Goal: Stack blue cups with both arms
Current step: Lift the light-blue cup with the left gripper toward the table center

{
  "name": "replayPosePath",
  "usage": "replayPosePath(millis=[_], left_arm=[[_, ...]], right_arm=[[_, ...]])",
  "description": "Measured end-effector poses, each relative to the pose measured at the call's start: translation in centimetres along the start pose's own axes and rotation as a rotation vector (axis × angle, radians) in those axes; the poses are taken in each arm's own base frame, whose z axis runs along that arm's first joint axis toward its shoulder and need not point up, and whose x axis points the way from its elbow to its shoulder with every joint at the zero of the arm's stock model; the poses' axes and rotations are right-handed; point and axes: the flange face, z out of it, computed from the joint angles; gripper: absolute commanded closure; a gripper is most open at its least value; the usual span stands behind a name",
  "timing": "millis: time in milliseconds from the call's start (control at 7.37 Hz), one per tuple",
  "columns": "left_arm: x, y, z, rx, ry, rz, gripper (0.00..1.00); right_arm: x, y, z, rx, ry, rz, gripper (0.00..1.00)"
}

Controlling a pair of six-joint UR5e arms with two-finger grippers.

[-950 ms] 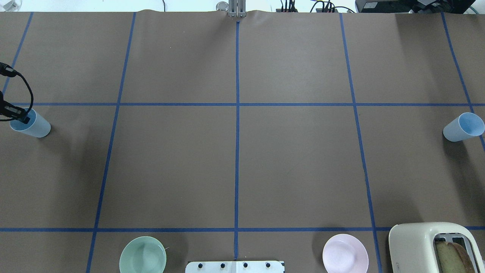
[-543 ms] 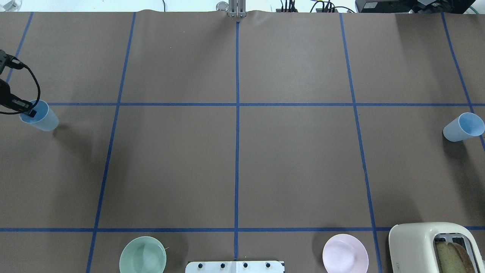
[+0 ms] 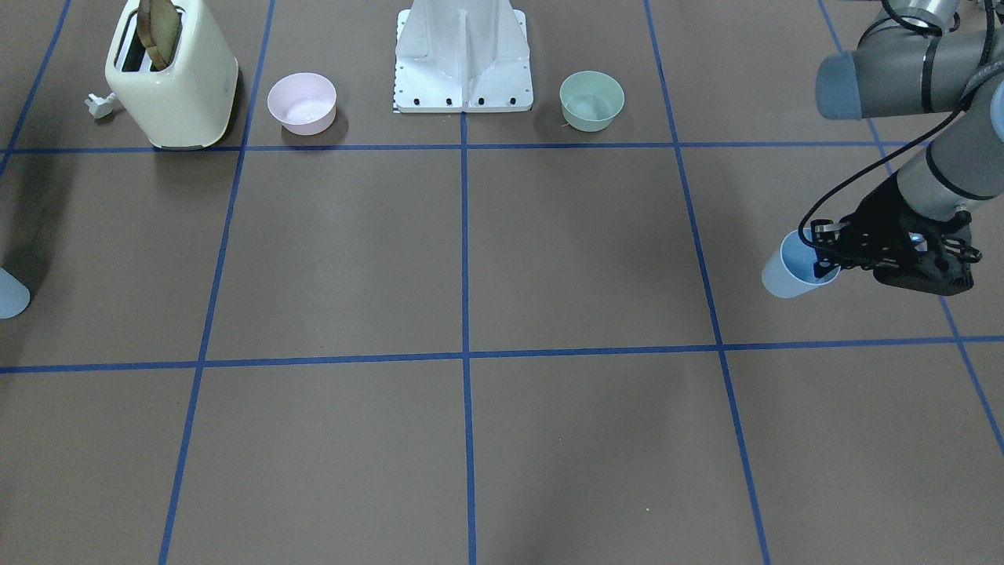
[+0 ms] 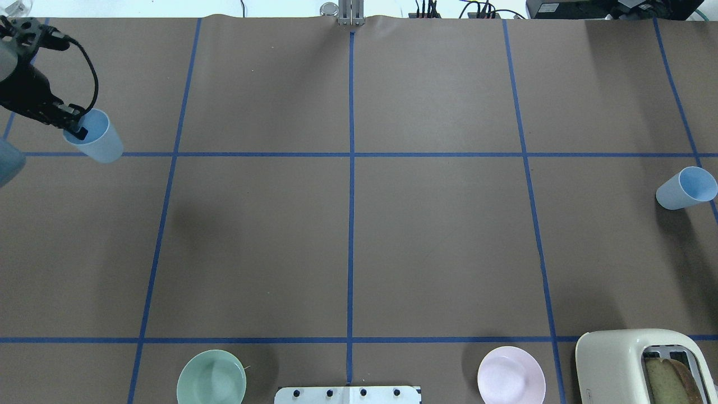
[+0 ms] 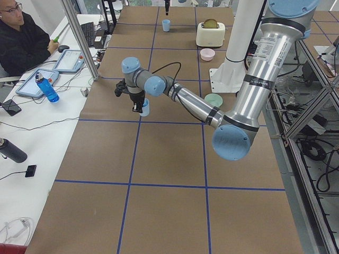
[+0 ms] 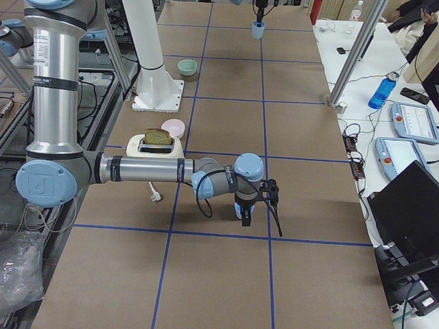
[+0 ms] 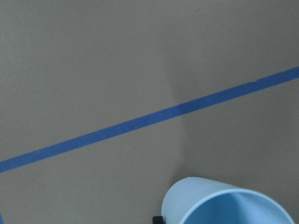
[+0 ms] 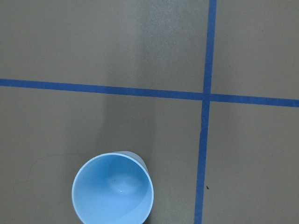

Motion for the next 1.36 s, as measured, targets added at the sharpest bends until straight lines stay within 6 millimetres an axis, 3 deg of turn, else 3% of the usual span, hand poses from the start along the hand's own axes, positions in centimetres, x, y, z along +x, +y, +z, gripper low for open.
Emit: replayPosePath(millis=[271, 679, 950, 1357], left_arm=[[6.7, 0.1, -0.9, 0.006, 0.039, -0.075, 1.00], [16.4, 1.2, 0.1, -0.008, 0.084, -0.152, 1.00], [19.3, 1.9, 0.7, -0.009, 0.087, -0.168, 1.00], [21.1, 2.3, 1.0, -0.014, 0.096, -0.174, 1.00]], right_arm=[[-0.2, -1.4, 1.2, -0.012, 0.000, -0.006, 0.00], [1.0, -3.5, 3.8, -0.011, -0.002, -0.022, 0.00], [1.3, -3.5, 4.4, -0.014, -0.005, -0.025, 0.00], [1.2, -2.8, 5.0, -0.027, -0.011, -0.025, 0.00]])
